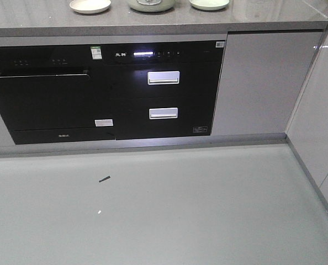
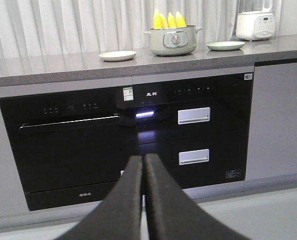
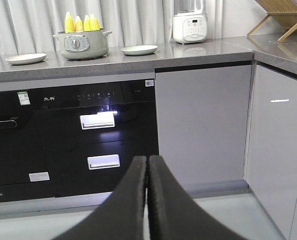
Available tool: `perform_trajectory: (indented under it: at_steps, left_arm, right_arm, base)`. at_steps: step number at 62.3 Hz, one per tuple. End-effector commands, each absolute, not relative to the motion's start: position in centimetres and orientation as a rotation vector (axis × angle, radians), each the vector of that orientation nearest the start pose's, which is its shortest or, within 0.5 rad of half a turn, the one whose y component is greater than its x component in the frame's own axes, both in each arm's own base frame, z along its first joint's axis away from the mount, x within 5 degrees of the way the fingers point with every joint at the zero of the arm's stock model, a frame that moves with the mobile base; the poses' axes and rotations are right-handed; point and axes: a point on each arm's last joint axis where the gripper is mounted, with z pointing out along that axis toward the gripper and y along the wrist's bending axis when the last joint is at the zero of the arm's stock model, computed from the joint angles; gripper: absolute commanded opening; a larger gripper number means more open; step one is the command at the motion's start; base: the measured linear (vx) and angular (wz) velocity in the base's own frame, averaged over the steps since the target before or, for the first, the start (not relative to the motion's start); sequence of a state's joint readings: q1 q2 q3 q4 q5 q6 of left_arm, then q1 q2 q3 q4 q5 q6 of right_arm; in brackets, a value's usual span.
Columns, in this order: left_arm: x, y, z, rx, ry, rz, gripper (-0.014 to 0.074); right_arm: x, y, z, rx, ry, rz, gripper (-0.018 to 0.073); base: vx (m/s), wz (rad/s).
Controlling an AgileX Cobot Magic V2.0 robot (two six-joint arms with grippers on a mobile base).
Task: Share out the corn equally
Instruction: 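Continue driving forward toward the counter holding the corn pot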
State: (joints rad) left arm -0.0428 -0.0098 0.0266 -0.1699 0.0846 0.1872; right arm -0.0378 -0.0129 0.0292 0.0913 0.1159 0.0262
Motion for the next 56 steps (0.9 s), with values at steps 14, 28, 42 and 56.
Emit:
perform_trajectory:
  at_steps: [14, 28, 42, 56]
  left_arm:
    - [5.54, -0.27, 20.30, 0.037, 1.503, -0.035, -0.0006]
    - [5.54, -0.27, 20.30, 0.037, 1.503, -0.035, -0.0006]
    - [5.54, -0.27, 20.30, 0.037, 1.503, -0.035, -0.0006]
    - [5.54, -0.27, 20.30, 0.037, 1.503, -0.035, -0.0006]
  right_arm:
    - [5.65, -0.16, 19.74, 0.101, 1.544, 0.056, -0.0001]
    - [5.65, -0.16, 19.74, 0.101, 1.544, 0.056, -0.0001]
    - [5.65, -0.16, 19.74, 0.101, 1.544, 0.056, -0.0001]
    - [5.65, -0.16, 19.74, 0.101, 1.544, 0.056, -0.0001]
  base:
    - [0.12, 0.02]
    - [0.11, 0.02]
    - [0.09, 0.01]
    - [0.06, 0.01]
